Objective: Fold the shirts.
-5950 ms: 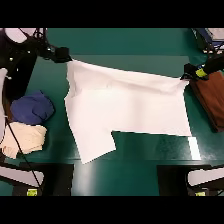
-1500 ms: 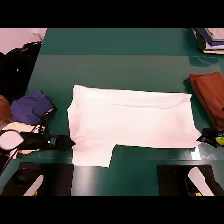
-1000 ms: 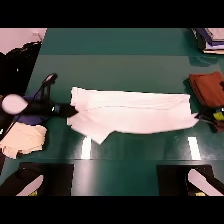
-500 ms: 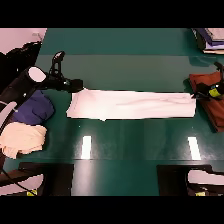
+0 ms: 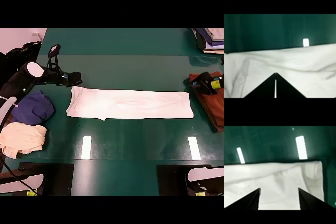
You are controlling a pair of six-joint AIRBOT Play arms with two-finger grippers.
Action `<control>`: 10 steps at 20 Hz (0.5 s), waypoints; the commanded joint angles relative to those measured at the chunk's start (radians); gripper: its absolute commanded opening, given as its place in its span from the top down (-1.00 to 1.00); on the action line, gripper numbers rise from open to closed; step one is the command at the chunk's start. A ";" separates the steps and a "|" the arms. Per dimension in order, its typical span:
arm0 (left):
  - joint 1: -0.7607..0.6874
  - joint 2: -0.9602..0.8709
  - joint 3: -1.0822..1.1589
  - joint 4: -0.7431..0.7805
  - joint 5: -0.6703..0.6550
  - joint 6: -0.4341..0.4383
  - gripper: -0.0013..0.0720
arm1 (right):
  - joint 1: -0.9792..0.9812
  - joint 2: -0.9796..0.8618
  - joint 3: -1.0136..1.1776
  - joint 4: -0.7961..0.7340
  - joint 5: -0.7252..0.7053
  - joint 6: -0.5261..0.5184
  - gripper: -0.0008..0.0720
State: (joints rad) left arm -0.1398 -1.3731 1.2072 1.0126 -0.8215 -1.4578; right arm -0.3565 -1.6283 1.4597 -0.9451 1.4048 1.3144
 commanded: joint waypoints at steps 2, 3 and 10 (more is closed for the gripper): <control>0.001 -0.002 0.018 -0.026 -0.098 -0.001 0.89 | -0.116 0.034 -0.135 -0.023 0.029 -0.149 -0.64; 0.001 -0.002 0.018 -0.036 -0.113 0.000 0.89 | -0.143 0.026 -0.159 -0.023 0.028 -0.157 -0.77; -0.061 -0.005 0.018 -0.046 -0.125 -0.001 0.89 | -0.175 -0.094 -0.195 0.035 0.033 -0.304 -0.75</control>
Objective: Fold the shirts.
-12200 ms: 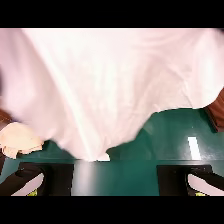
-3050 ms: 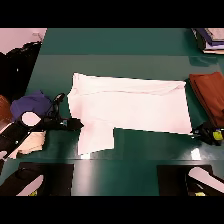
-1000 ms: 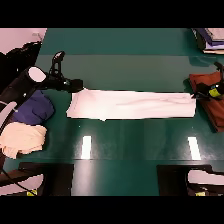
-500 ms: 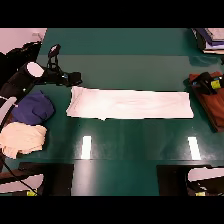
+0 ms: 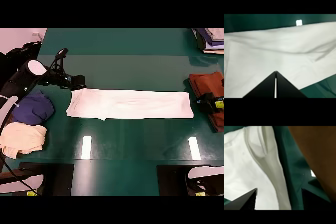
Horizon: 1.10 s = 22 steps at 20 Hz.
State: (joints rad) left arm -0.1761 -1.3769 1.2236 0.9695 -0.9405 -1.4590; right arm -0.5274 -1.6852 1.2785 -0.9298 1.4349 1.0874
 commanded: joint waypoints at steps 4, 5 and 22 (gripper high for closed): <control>-0.047 -0.001 0.001 -0.011 -0.004 -0.001 0.89 | 0.014 -0.086 -0.013 0.023 0.008 -0.113 -0.75; -0.053 -0.001 0.001 -0.012 -0.002 -0.001 0.89 | 0.024 -0.098 -0.013 0.023 0.010 -0.113 -0.73; -0.381 -0.511 0.520 -0.019 -0.018 -0.036 0.90 | 0.146 0.174 0.042 0.282 0.130 0.023 0.93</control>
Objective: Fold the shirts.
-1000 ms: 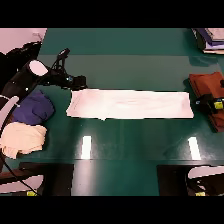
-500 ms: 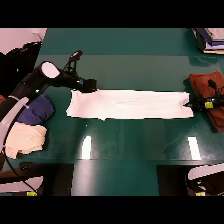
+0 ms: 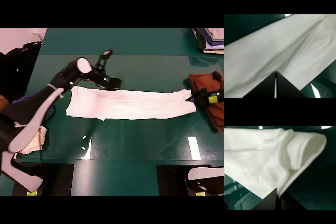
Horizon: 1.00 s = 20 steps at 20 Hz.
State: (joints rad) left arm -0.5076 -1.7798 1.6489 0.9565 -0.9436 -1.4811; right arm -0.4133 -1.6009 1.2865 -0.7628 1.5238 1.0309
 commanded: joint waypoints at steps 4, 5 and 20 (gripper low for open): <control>-0.107 -0.195 0.167 -0.030 -0.019 -0.014 0.90 | 0.168 0.167 0.188 0.114 0.076 0.189 0.93; -0.118 -0.203 0.167 -0.029 -0.013 -0.013 0.90 | 0.205 0.176 0.224 0.114 0.075 0.214 0.93; -0.045 -0.172 0.188 0.086 -0.014 -0.038 0.90 | 0.560 0.177 0.341 0.116 -0.049 0.241 0.93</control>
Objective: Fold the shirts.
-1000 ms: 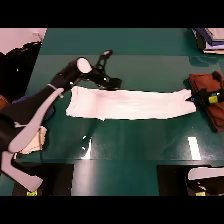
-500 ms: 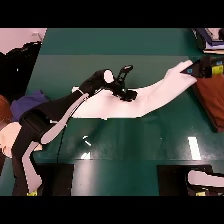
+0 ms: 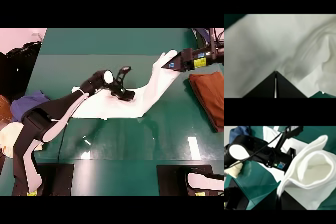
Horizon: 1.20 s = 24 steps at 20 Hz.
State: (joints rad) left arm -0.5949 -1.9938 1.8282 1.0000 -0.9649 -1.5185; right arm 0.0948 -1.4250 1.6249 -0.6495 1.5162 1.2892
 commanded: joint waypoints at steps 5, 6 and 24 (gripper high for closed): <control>0.212 0.212 0.011 0.094 -0.032 0.006 0.90 | 0.200 0.000 0.003 0.005 -0.180 -0.071 0.93; 0.255 0.254 0.011 0.109 -0.041 0.008 0.90 | 0.245 -0.002 0.003 0.005 -0.223 -0.080 0.93; 0.589 0.624 0.010 0.129 -0.244 0.061 0.89 | 0.653 -0.402 0.275 -0.153 -0.351 -0.182 -0.45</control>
State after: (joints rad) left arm -0.0147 -1.3823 1.8385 1.1259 -1.1610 -1.4582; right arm 0.7986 -1.8797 1.9827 -0.6991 1.0569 1.1030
